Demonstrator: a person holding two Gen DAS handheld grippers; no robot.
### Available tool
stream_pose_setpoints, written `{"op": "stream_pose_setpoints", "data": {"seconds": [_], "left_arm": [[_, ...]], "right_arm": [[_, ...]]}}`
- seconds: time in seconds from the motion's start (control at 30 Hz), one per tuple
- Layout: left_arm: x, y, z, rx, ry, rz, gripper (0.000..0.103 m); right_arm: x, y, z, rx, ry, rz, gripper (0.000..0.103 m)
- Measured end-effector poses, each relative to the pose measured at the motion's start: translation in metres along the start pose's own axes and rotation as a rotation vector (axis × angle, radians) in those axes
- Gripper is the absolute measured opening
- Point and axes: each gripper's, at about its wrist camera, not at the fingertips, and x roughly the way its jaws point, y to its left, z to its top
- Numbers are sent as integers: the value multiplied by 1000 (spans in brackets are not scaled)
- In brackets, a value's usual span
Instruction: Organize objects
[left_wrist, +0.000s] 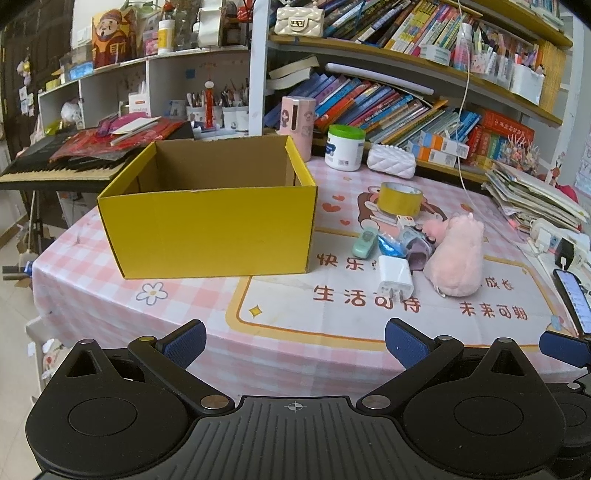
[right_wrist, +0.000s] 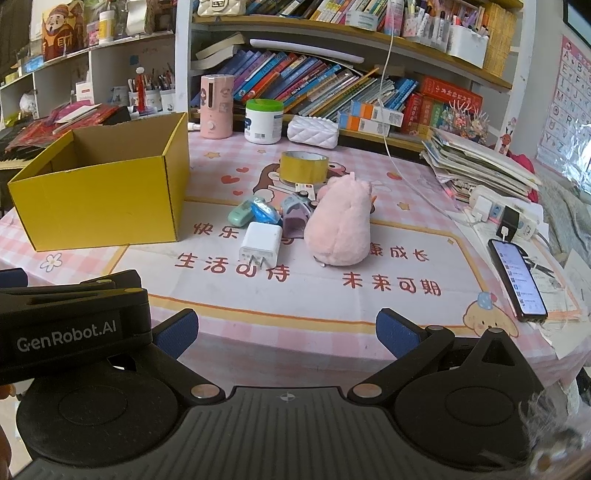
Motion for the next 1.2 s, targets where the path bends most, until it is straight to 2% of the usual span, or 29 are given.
{"op": "stream_pose_setpoints", "data": {"seconds": [0.7,1.2], "left_arm": [[25,-26,21,-37,5,44,103],[50,-48,35,-85,11,88,103]], "right_arm": [[32,-24,28,-49,6,41,103],[66,-47,52,-104,11,104,103]]}}
